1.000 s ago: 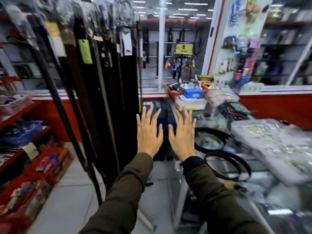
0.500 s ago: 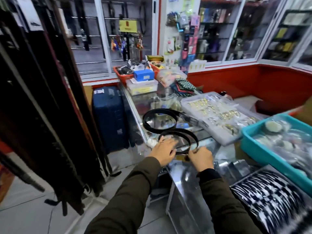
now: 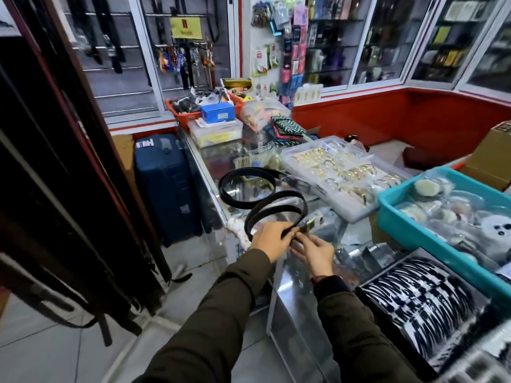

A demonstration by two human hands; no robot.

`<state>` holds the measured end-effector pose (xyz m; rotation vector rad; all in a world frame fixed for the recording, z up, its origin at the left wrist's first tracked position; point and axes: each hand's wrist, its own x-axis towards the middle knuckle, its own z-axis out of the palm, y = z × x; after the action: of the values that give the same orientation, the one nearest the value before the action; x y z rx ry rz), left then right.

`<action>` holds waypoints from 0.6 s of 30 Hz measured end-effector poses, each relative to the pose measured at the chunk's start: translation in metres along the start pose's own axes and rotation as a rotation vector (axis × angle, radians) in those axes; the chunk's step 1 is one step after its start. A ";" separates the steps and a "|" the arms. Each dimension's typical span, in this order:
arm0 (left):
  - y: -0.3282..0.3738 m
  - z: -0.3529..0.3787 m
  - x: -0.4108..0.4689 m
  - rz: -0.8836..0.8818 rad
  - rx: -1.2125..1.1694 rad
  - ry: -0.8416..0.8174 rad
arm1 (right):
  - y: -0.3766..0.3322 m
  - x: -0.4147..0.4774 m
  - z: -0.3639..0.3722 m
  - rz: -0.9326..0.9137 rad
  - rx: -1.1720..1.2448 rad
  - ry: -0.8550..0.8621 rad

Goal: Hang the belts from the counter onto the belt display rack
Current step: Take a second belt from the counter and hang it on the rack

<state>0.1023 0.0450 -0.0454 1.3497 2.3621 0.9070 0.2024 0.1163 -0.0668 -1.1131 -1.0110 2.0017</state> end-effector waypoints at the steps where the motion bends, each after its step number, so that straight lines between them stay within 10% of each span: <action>1: 0.001 -0.004 -0.001 -0.011 -0.064 0.051 | -0.003 -0.001 0.002 -0.055 -0.011 -0.001; 12: -0.018 -0.086 -0.028 -0.051 -0.402 0.641 | -0.032 -0.026 0.105 -0.507 -0.238 -0.300; 18: -0.043 -0.124 -0.065 -0.099 -0.135 0.786 | -0.016 -0.052 0.172 -0.676 -0.372 -0.435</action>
<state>0.0437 -0.0734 0.0175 0.9024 2.7847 1.7770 0.0767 0.0281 0.0272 -0.3907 -1.7586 1.5438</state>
